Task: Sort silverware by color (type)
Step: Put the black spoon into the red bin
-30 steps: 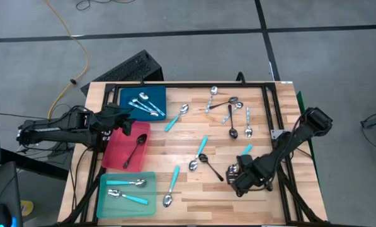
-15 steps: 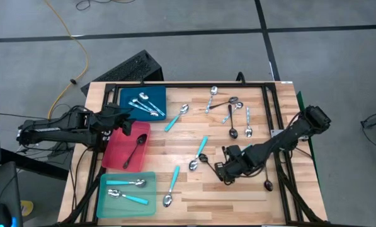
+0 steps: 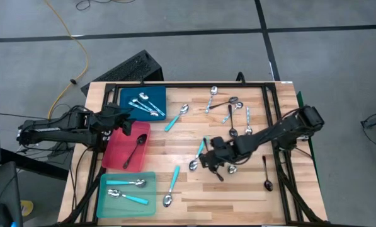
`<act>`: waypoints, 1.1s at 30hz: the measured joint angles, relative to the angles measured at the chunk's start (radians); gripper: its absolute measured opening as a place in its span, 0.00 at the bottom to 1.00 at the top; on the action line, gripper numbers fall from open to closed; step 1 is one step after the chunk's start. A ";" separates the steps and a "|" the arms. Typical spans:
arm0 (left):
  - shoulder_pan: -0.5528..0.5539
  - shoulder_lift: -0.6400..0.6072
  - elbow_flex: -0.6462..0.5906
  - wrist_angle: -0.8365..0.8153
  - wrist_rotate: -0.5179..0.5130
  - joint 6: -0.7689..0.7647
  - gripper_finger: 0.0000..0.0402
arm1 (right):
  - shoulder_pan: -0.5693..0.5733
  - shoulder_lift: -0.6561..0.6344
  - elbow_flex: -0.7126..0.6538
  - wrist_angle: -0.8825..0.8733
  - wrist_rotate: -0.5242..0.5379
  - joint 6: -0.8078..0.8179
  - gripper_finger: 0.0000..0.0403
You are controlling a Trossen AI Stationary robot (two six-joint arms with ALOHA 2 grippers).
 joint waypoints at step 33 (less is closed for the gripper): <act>-0.001 0.000 0.000 -0.003 0.010 -0.004 0.48 | -0.230 0.571 0.719 0.167 -0.214 -0.569 0.06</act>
